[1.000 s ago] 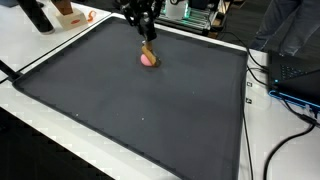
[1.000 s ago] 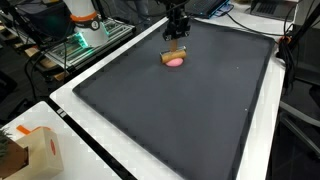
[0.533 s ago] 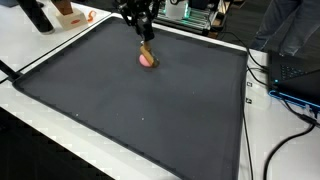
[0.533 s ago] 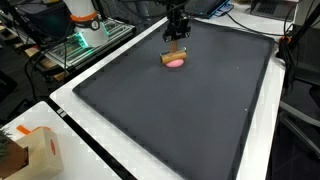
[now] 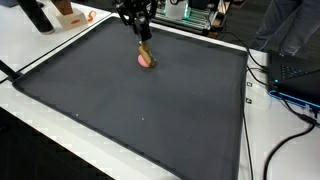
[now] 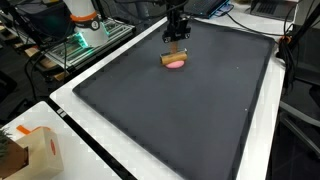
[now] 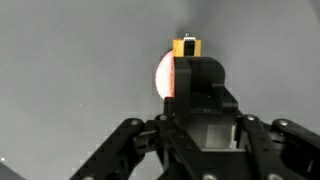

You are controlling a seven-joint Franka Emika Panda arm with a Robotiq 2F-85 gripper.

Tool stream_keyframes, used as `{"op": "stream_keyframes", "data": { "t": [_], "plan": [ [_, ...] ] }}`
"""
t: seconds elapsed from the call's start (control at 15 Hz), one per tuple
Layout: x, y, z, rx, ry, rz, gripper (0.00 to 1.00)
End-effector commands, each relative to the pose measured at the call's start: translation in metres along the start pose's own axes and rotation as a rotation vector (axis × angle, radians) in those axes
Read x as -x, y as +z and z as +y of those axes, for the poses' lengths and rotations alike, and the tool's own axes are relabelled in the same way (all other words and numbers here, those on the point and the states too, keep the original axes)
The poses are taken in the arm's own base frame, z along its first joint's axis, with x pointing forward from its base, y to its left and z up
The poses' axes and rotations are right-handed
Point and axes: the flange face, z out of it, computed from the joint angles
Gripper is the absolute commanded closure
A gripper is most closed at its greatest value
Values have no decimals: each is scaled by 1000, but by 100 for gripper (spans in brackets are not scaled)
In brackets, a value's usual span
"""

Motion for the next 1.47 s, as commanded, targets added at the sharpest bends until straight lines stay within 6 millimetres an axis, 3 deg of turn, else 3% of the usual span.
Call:
{"op": "stream_keyframes", "data": {
  "t": [0.0,1.13,1.4],
  "plan": [
    [13,17,19,43,33,-25,76],
    [31,14,35,76,93,-104,76],
    [21,14,31,31,29,-63,76]
  ]
}}
